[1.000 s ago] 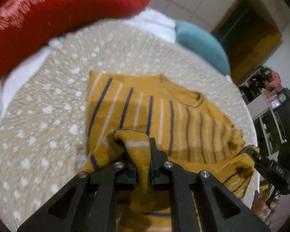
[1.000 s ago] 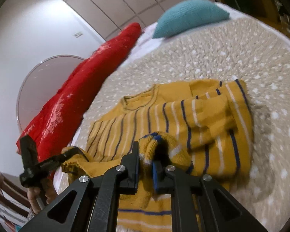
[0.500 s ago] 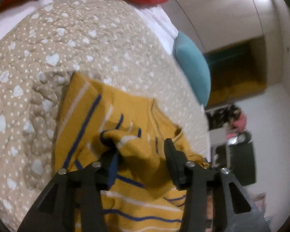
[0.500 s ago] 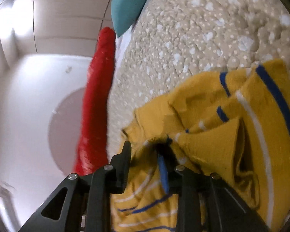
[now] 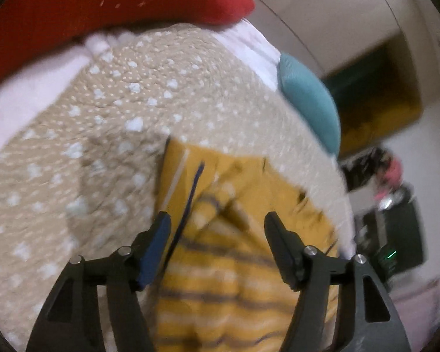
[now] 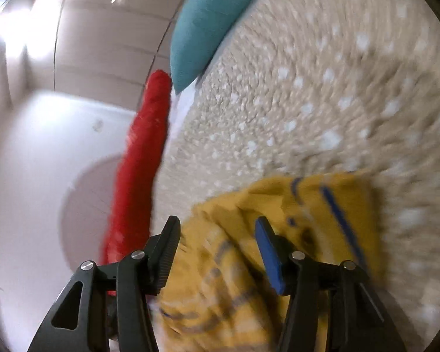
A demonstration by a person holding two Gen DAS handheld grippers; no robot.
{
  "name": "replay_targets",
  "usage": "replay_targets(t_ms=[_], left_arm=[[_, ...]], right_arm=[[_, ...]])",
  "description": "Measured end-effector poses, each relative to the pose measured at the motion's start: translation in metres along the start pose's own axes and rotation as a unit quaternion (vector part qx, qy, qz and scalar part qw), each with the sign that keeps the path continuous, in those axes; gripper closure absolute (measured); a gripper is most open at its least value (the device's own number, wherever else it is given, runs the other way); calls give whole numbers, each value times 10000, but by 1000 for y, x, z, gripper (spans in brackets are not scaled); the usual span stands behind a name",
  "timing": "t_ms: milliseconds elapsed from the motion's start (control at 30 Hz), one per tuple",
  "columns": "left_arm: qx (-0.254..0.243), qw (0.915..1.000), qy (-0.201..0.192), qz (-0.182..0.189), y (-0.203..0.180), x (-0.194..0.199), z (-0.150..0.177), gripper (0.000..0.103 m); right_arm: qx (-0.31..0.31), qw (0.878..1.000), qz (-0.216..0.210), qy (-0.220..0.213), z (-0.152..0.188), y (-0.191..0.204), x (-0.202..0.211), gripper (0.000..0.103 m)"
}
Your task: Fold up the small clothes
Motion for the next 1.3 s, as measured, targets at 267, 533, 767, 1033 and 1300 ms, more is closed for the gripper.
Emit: replay_targets(t_ms=[267, 533, 767, 1033, 1300], left_arm=[[-1386, 9895, 315, -241, -7, 12, 91, 23], [-1738, 9718, 359, -1551, -9, 25, 90, 93], [-1790, 9619, 406, -2028, 13, 56, 101, 90], [-1572, 9721, -454, -1682, 16, 95, 124, 55], [-1925, 9769, -783, -494, -68, 33, 138, 34]], right_arm=[[998, 9913, 782, 342, 89, -27, 53, 43], [1480, 9777, 1404, 503, 124, -24, 51, 96], [1090, 9799, 1636, 345, 122, -51, 70, 97], [1581, 9696, 1817, -435, 109, -20, 118, 78], [2188, 9562, 1921, -312, 64, 36, 36, 57]])
Point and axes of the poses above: each gripper's, at about its wrist camera, not at the fingertips, and x roughly against the way its jaws point, y to its left, z to its underside, the point moved 5 cm from there along -x, roughly the way its jaws point
